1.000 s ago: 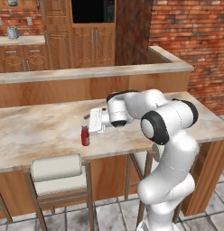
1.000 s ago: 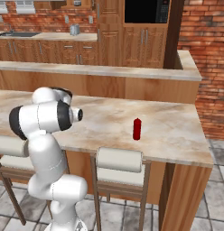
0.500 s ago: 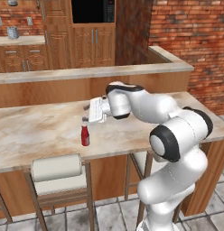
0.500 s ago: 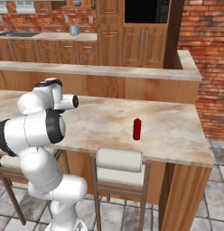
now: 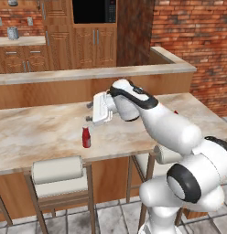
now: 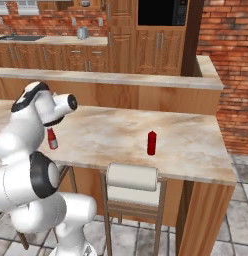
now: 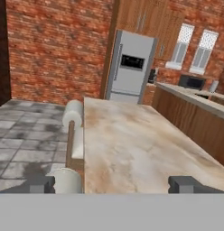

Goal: The dining table condiment station is running low on ketchup. Refill the condiment station by opening the cabinet and taking the ketchup from the cabinet and placing it on the dining table.

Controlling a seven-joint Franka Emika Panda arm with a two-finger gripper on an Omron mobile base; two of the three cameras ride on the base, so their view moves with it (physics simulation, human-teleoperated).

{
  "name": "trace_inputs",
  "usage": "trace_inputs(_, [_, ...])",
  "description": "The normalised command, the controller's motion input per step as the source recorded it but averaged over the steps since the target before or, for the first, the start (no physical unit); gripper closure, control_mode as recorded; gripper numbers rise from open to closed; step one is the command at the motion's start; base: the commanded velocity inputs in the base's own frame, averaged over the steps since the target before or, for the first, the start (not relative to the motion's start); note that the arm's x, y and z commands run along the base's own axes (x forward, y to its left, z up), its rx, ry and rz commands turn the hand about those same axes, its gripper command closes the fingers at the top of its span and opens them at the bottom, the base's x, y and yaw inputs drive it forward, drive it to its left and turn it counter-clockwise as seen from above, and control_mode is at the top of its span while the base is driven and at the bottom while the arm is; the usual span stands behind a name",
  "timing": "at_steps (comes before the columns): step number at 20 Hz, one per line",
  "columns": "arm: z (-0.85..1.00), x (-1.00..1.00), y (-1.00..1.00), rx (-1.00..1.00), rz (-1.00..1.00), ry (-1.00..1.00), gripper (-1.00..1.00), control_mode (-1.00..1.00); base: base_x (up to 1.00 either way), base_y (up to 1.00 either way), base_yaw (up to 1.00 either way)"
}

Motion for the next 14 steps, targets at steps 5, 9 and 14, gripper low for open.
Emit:
trace_inputs(5, [0.16,-1.00,-0.06,-0.15,-0.16,-0.19,-1.00,-1.00,0.00,0.00,0.00])
trace_inputs(9, [0.21,-1.00,-0.12,-0.14,-0.24,-0.21,-1.00,-1.00,0.00,0.00,0.00])
trace_inputs(14, [0.41,-1.00,-0.17,-0.14,-0.26,-0.17,-1.00,-1.00,0.00,0.00,0.00])
